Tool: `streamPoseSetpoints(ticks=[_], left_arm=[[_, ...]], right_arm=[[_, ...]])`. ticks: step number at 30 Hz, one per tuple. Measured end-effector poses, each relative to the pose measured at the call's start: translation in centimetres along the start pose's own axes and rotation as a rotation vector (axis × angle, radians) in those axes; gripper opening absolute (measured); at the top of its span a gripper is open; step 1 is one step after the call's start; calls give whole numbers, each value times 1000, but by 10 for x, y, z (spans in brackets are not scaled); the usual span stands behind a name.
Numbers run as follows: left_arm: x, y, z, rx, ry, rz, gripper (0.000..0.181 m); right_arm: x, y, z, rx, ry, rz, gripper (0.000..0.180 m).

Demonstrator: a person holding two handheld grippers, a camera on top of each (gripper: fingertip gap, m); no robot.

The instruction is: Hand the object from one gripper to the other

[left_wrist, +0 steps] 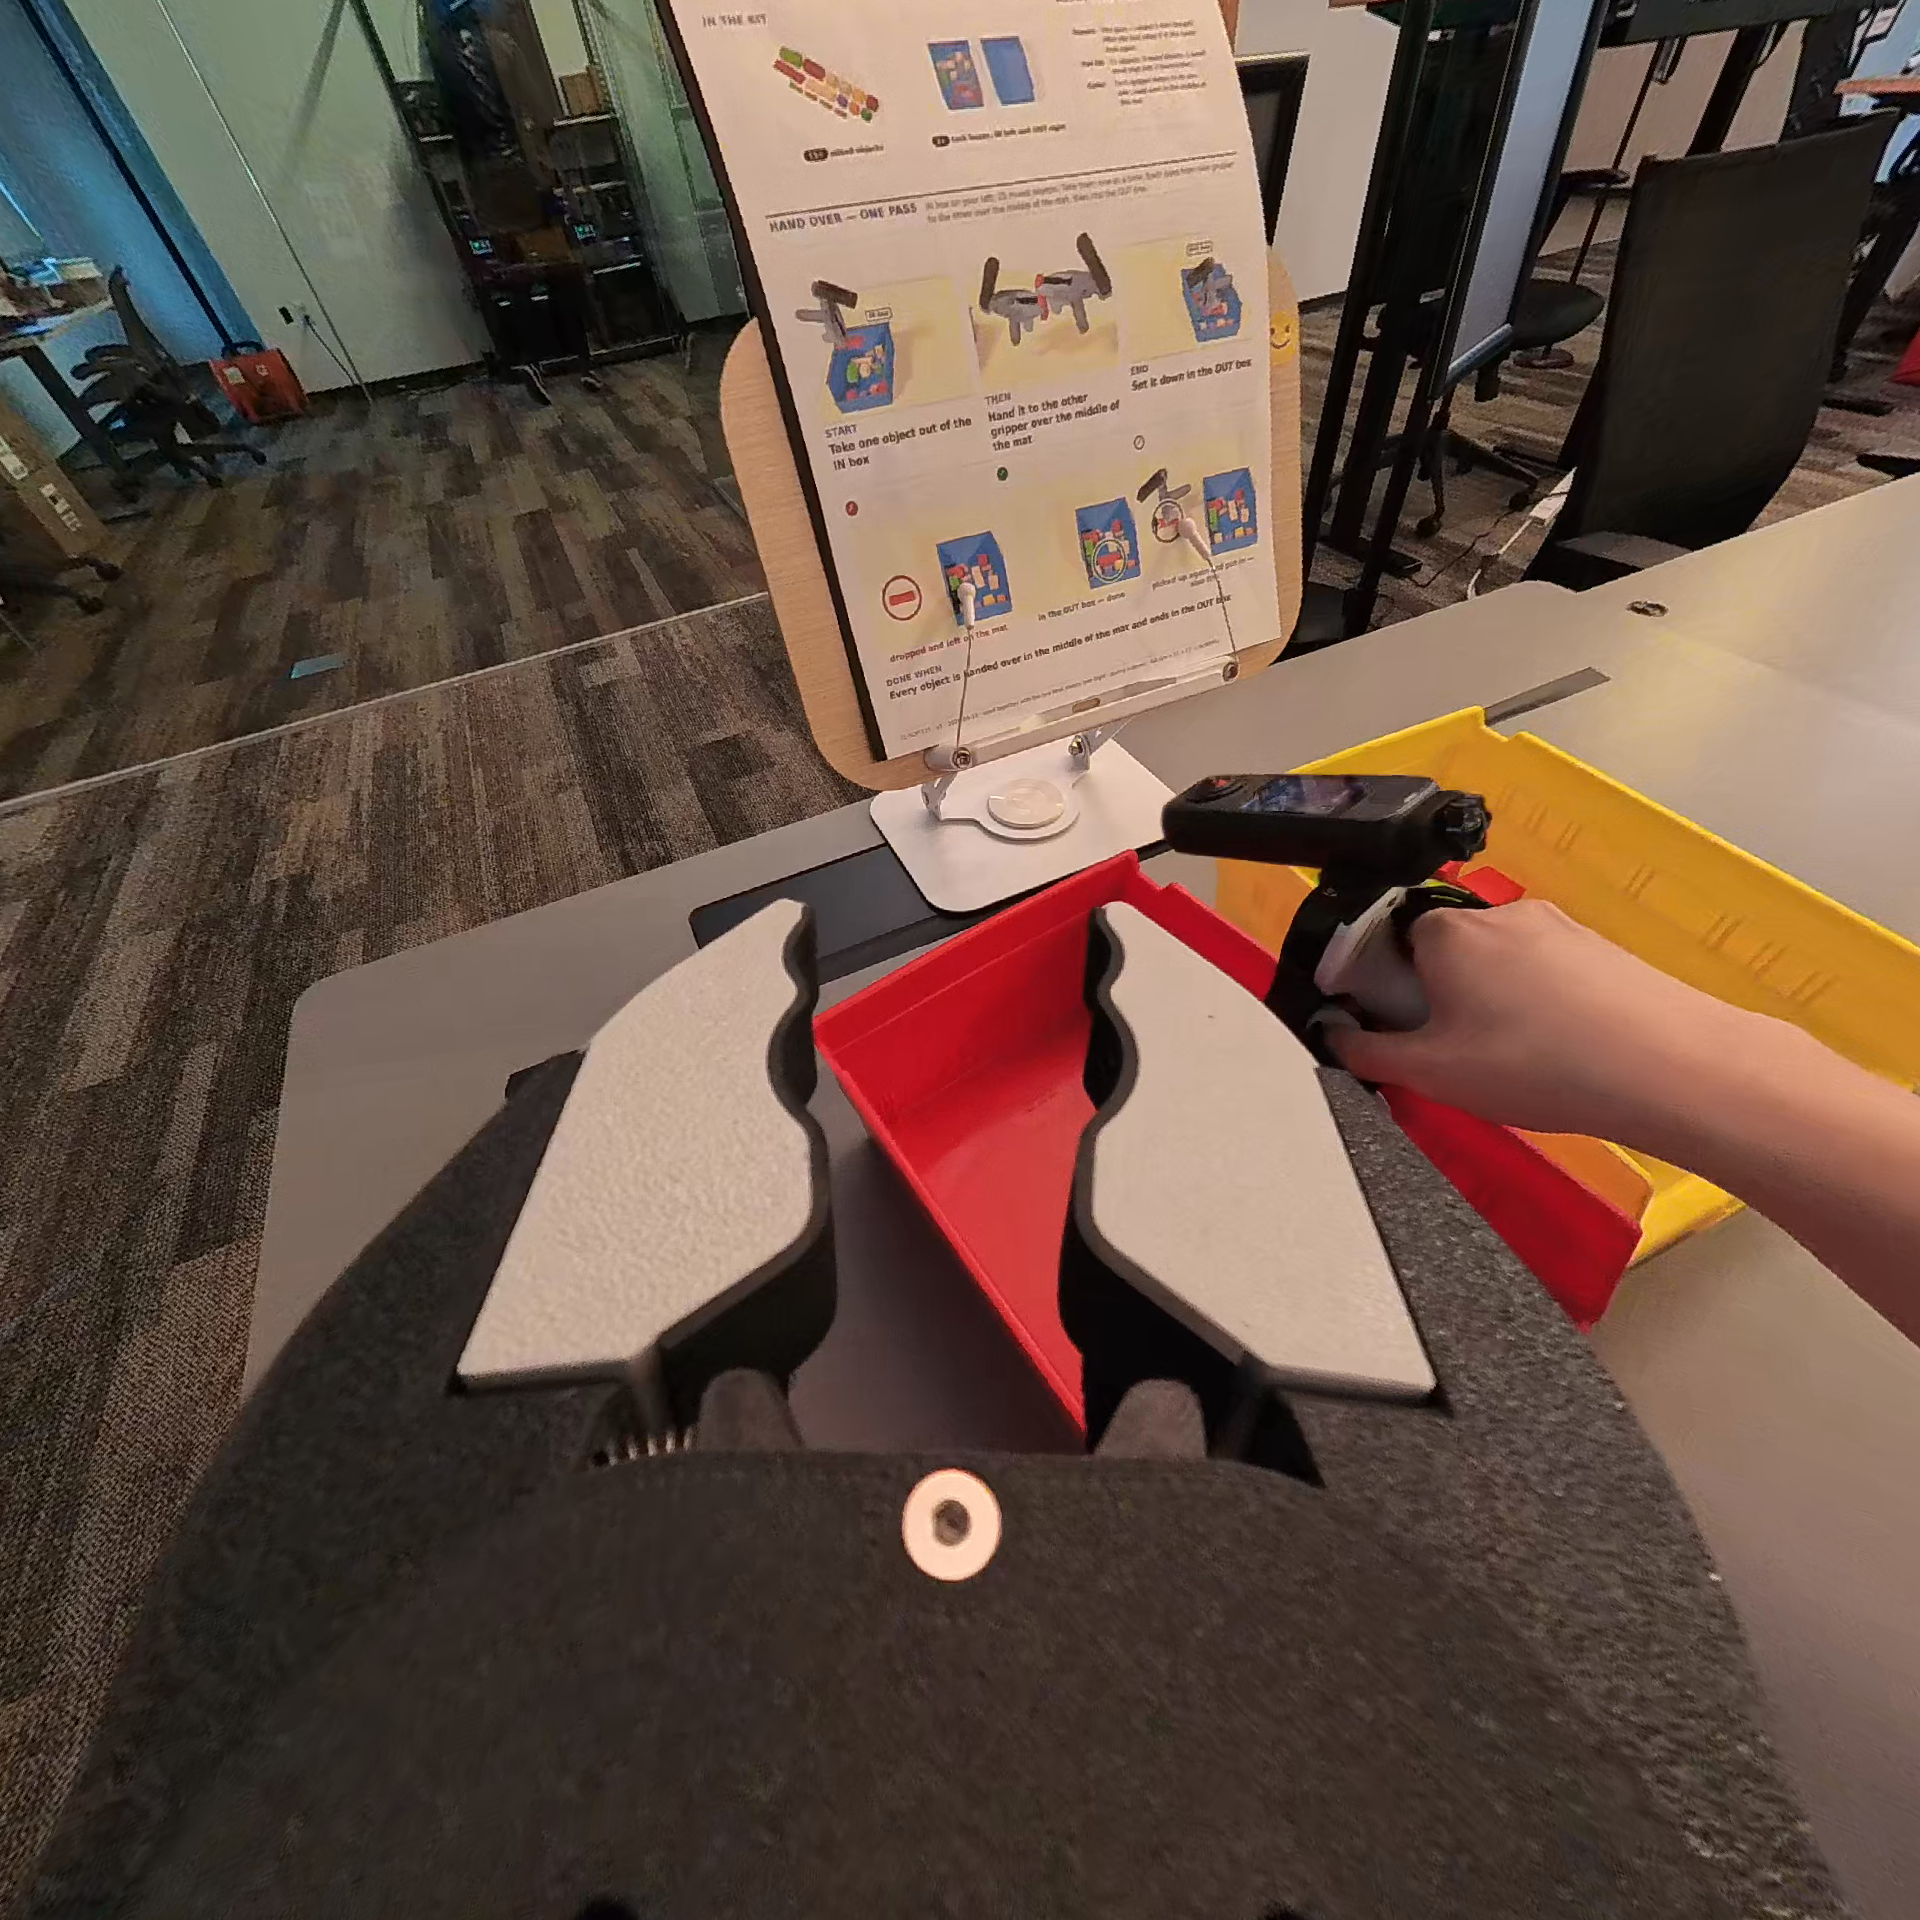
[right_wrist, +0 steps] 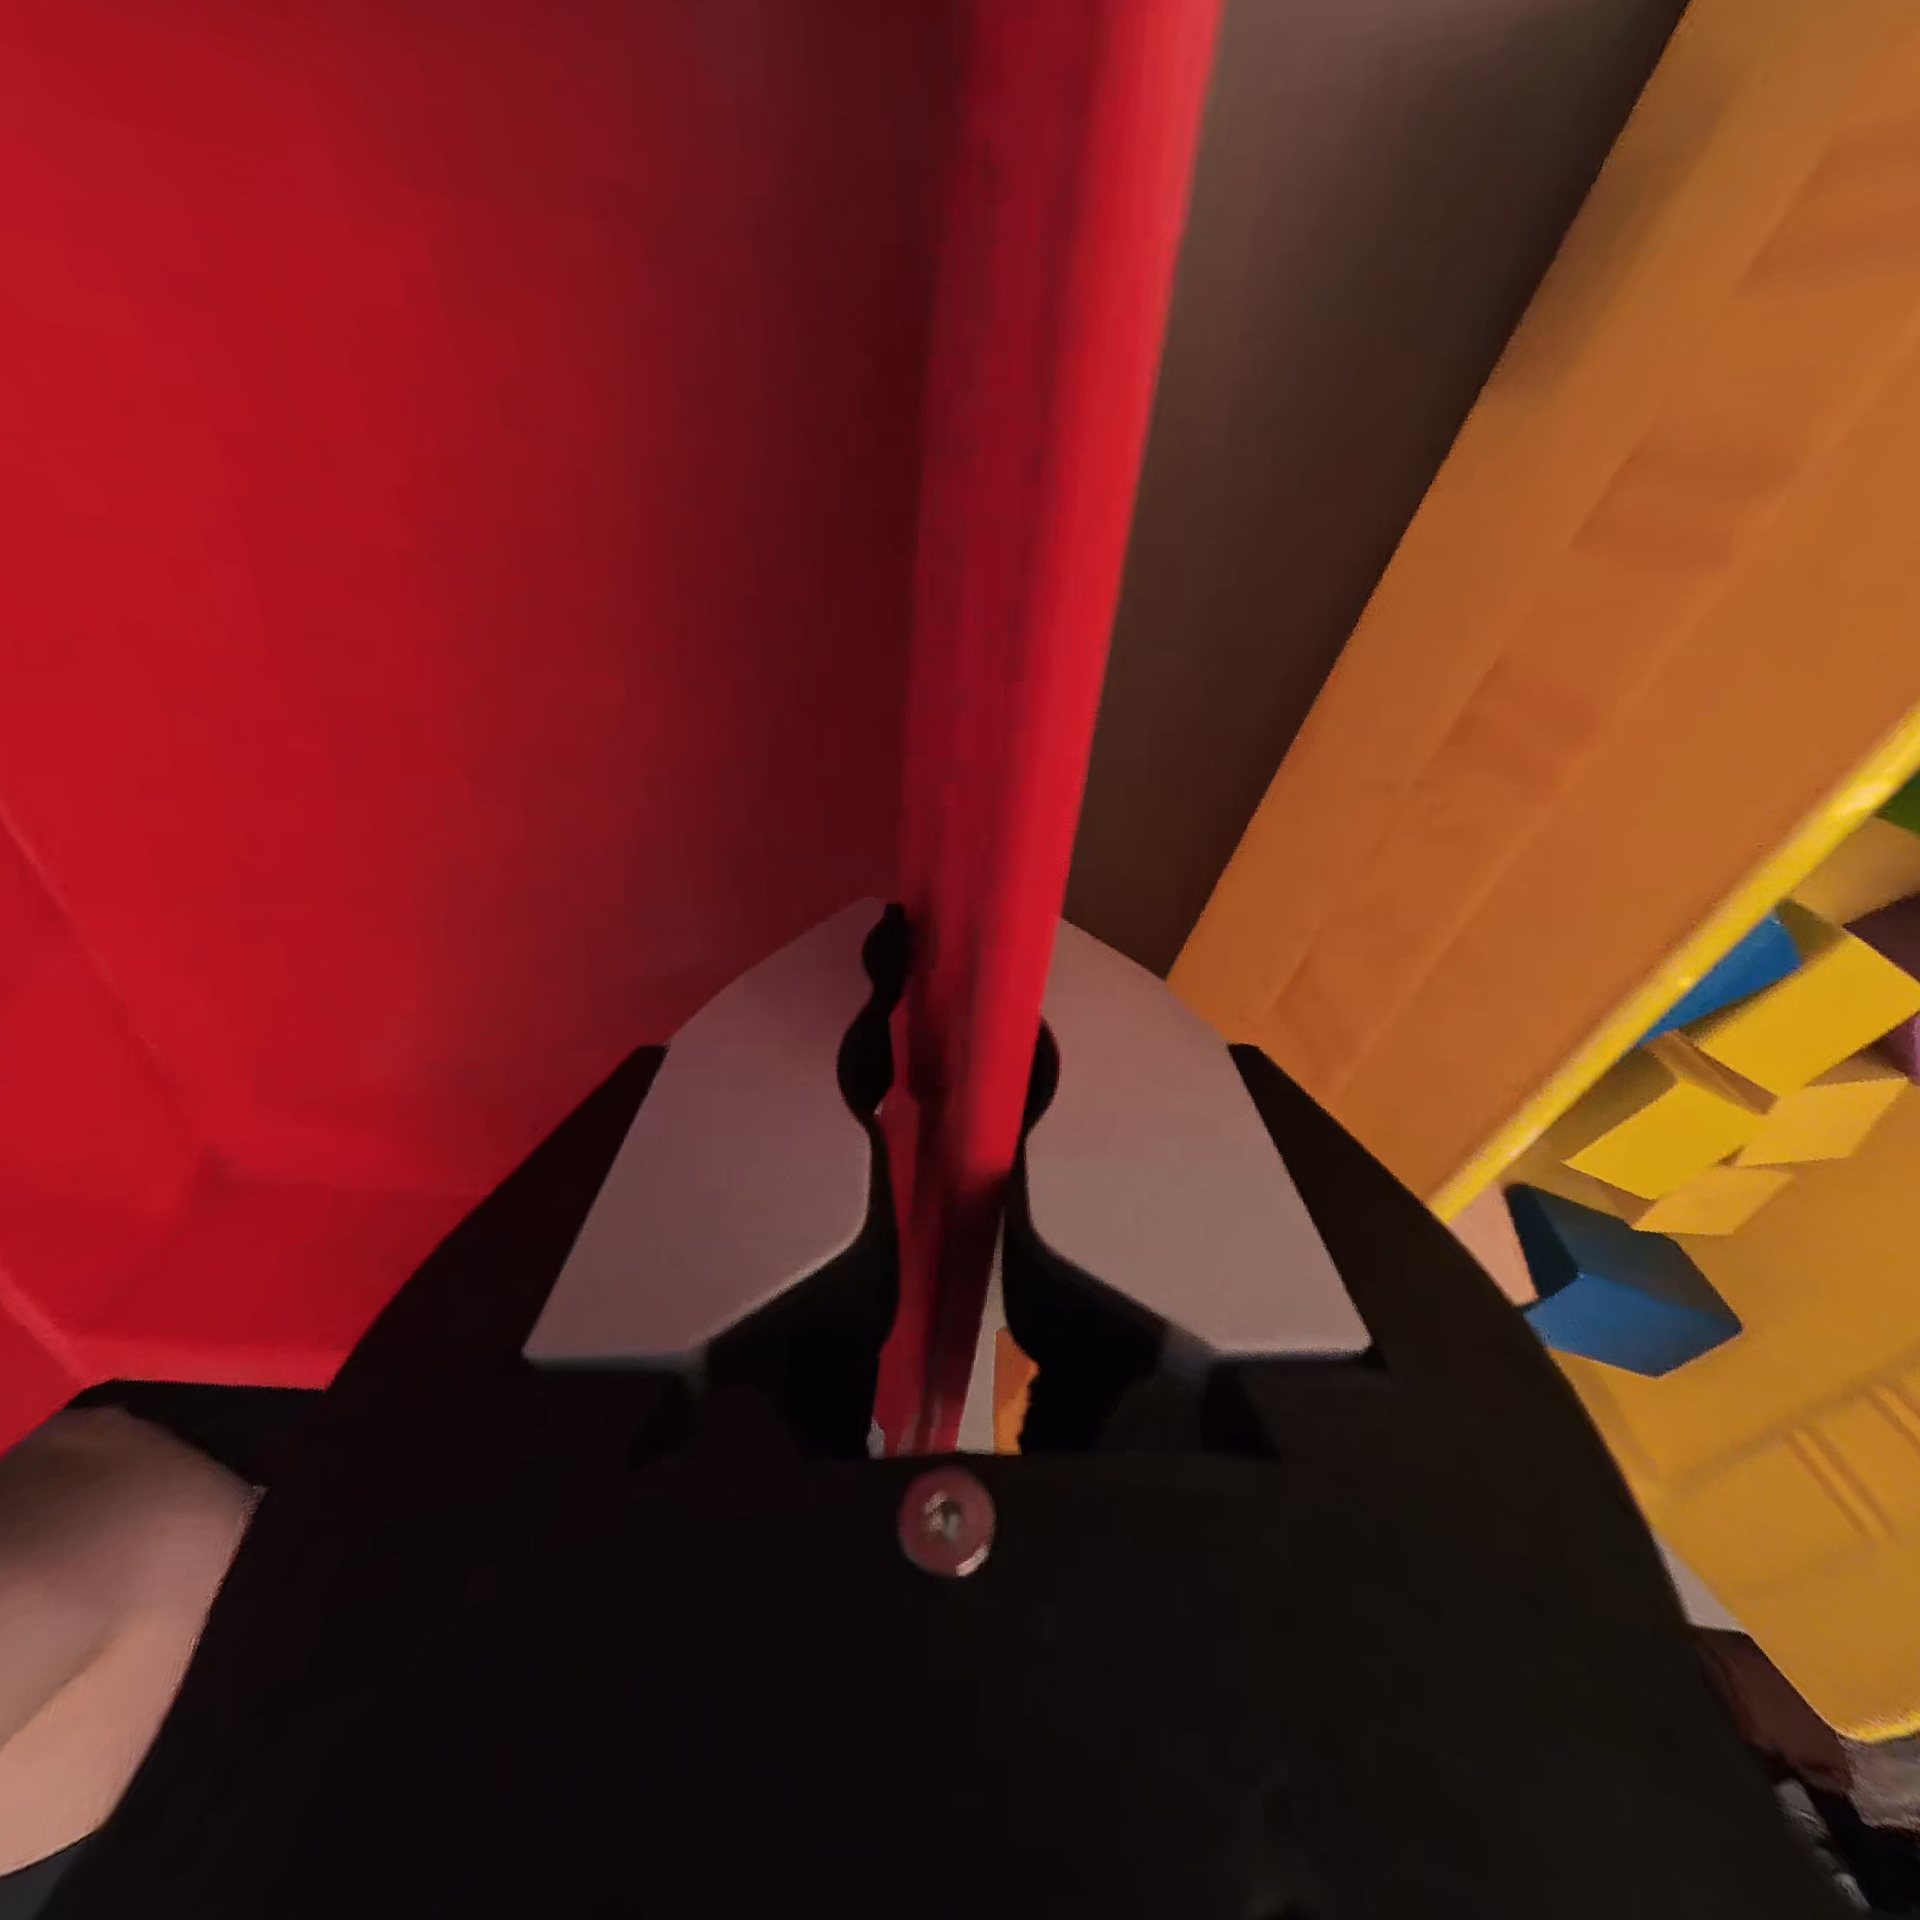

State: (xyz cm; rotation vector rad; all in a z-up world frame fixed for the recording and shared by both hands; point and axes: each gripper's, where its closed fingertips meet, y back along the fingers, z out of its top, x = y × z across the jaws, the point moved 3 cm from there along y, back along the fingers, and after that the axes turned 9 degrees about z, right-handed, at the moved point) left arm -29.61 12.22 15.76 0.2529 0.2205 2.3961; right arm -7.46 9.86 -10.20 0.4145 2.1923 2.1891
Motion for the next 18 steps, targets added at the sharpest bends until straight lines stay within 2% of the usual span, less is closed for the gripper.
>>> streamPoseSetpoints(ticks=[6, 9, 18], left_arm=[[-2, -5, -4, 30, -16, 0, 49], [-5, -6, -6, 42, -28, -6, 49], [-3, -7, -8, 66, -21, 13, 49]], right_arm=[[-2, -5, 2, 19, 14, -63, 25], [11, -3, 9, -25, 9, 88, 5], [23, -3, 7, 27, 62, 195, 5]])
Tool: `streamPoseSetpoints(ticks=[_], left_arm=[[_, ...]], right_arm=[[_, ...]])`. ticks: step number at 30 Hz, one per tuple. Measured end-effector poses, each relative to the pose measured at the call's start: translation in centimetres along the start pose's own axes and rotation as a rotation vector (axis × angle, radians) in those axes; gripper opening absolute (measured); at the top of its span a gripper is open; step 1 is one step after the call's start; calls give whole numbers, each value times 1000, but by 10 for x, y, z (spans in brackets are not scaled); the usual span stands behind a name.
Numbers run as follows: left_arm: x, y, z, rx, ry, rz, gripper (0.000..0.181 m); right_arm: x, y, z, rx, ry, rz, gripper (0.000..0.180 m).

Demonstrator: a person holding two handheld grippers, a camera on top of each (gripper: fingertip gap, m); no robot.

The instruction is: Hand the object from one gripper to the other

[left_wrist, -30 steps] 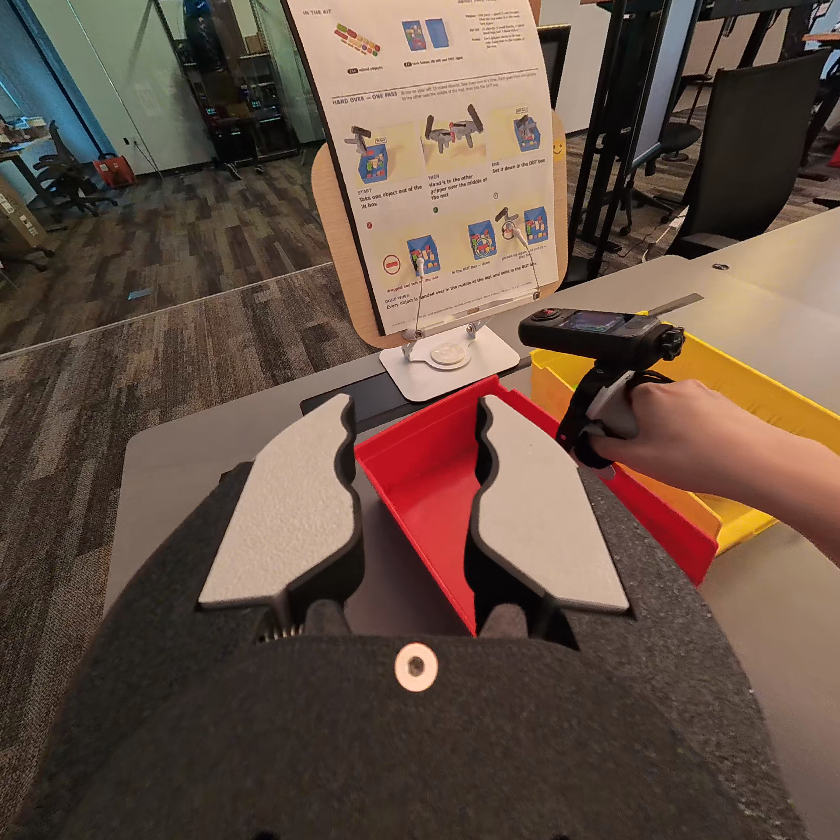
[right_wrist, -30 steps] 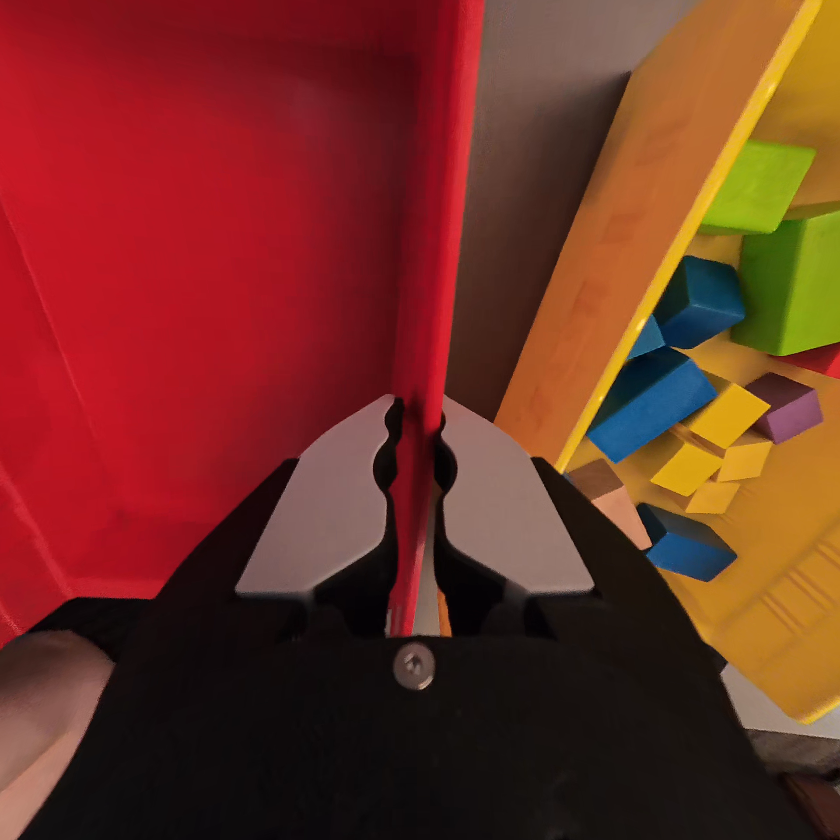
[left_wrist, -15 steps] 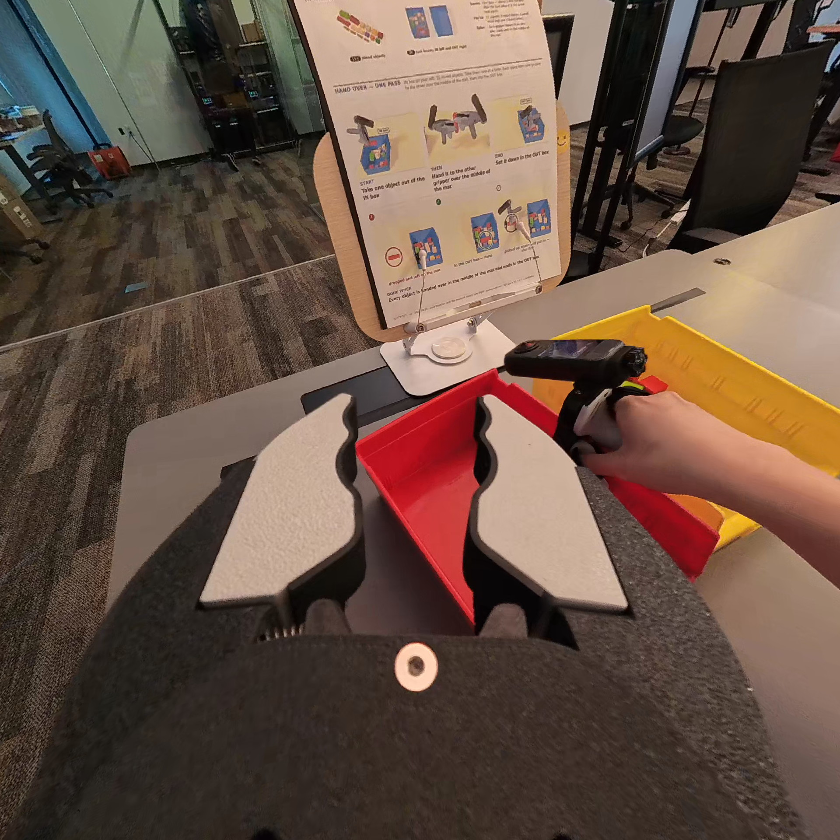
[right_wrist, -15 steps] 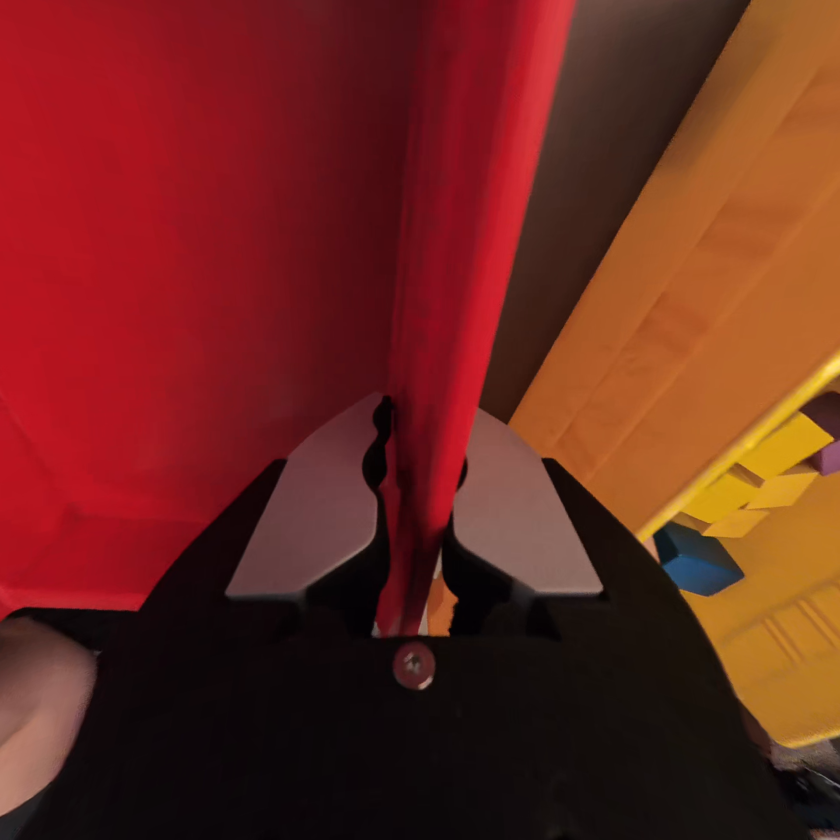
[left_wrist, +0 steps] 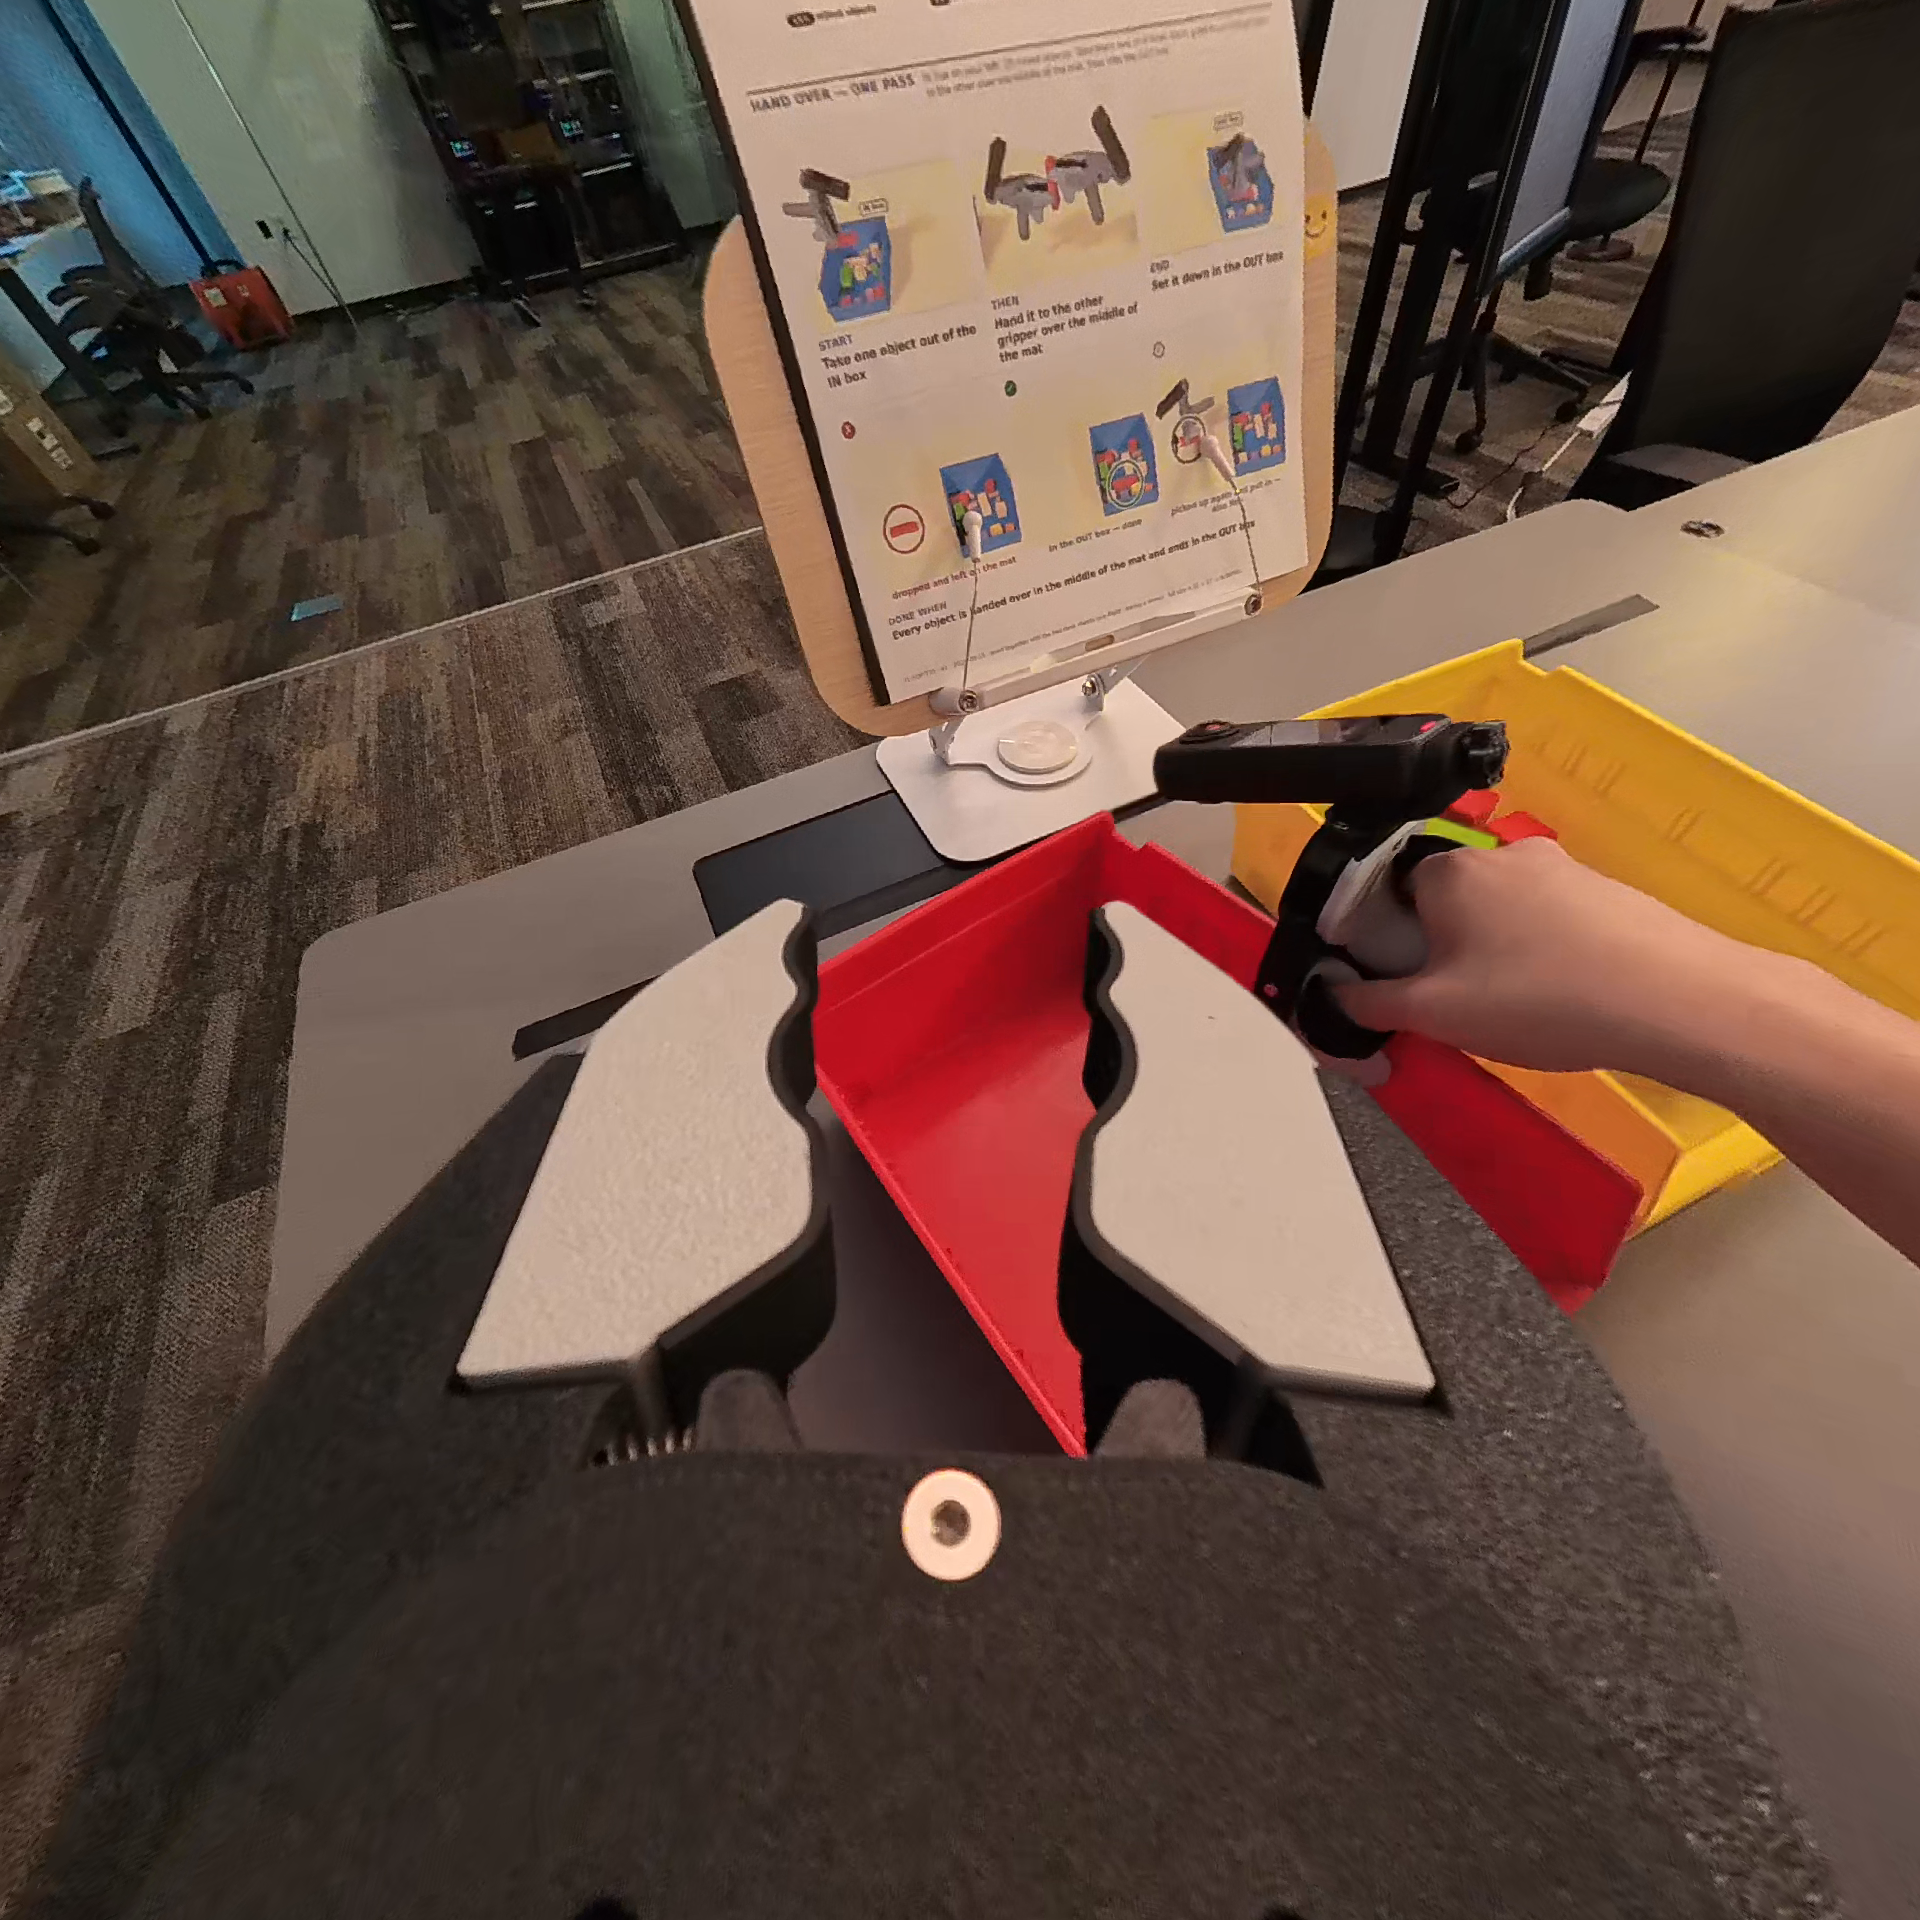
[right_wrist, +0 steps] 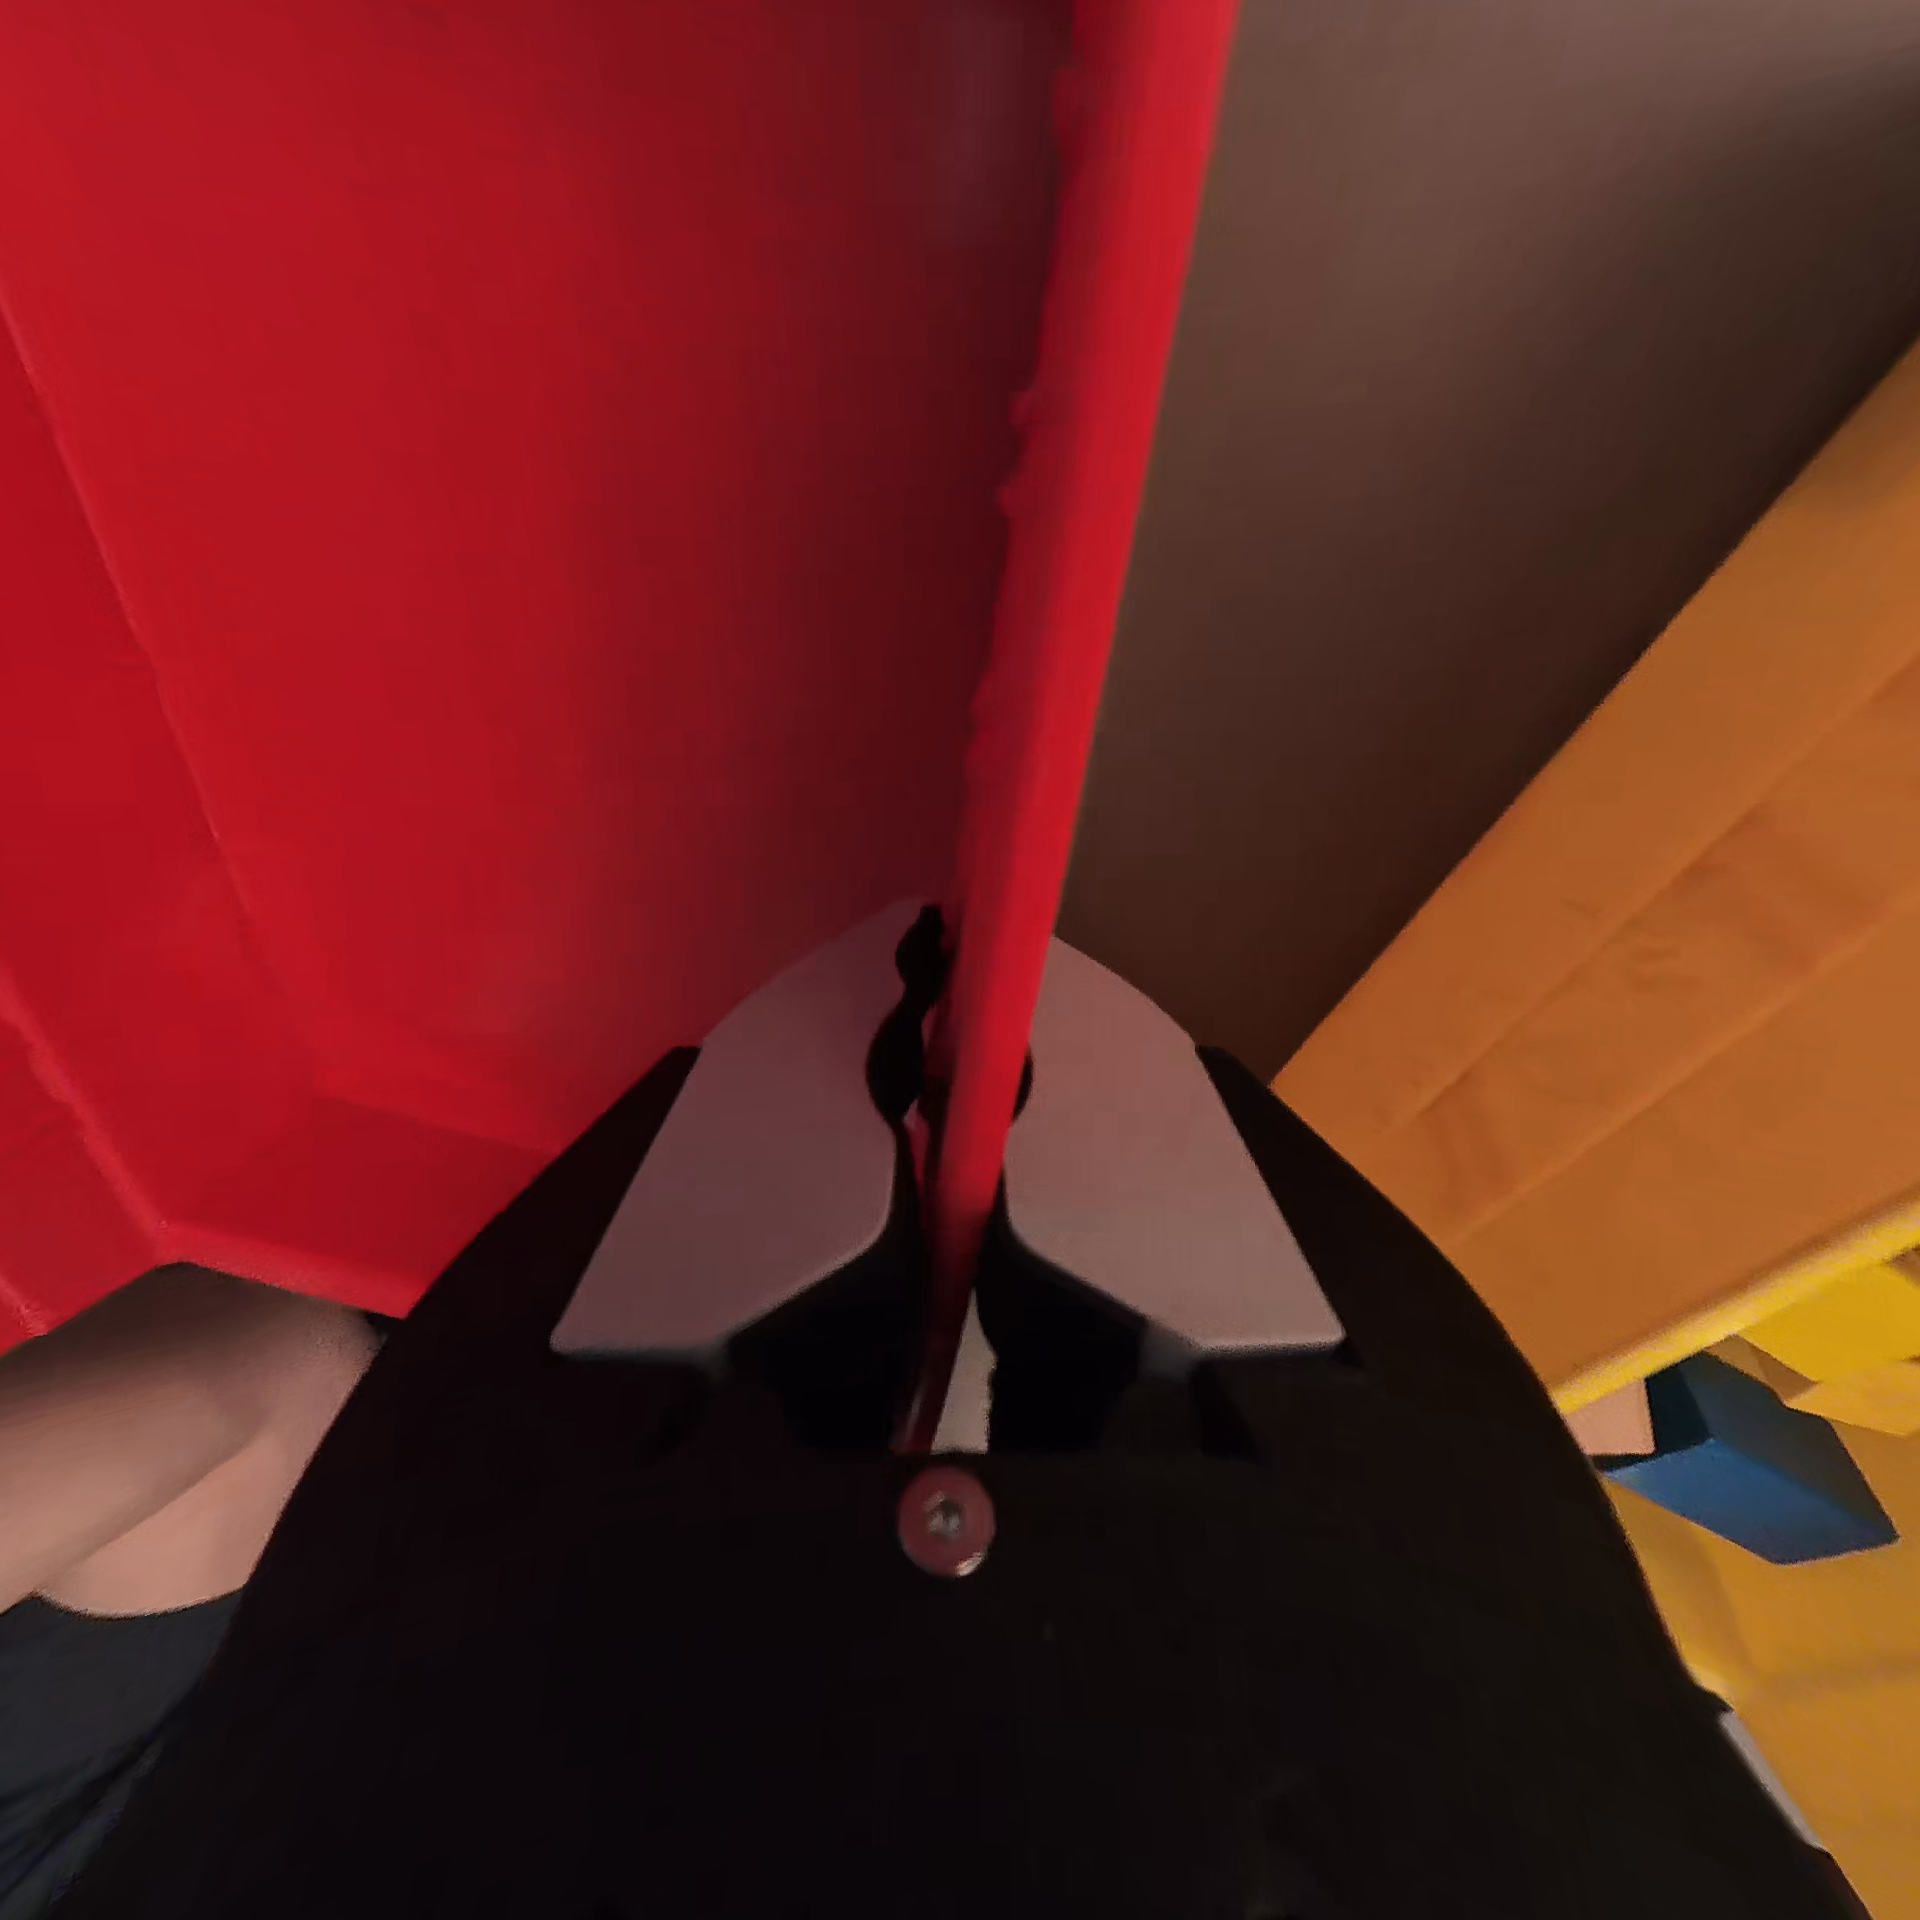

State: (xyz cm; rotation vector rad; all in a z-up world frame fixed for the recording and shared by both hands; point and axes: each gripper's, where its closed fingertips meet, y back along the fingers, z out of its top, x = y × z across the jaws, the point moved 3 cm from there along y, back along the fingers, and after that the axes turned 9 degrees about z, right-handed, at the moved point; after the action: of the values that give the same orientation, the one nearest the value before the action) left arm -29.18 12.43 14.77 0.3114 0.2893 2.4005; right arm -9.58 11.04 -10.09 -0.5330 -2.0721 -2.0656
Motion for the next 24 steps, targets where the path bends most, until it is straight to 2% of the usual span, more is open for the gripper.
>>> streamPoseSetpoints(ticks=[7, 15, 20, 24], left_arm=[[16, 41, 19, -162, 146, 13, 56], [26, 100, 41, -428, 329, -41, 55], [25, 108, 48, -492, 365, -79, 55], [12, 81, 41, -376, 356, -154, 58]], right_arm=[[18, 24, 4, 28, 88, -2, 5], [30, 100, -2, 26, 150, 23, 5], [-8, 162, -22, -52, 117, 19, 5], [-73, 207, -56, -95, 20, 41, 6]])
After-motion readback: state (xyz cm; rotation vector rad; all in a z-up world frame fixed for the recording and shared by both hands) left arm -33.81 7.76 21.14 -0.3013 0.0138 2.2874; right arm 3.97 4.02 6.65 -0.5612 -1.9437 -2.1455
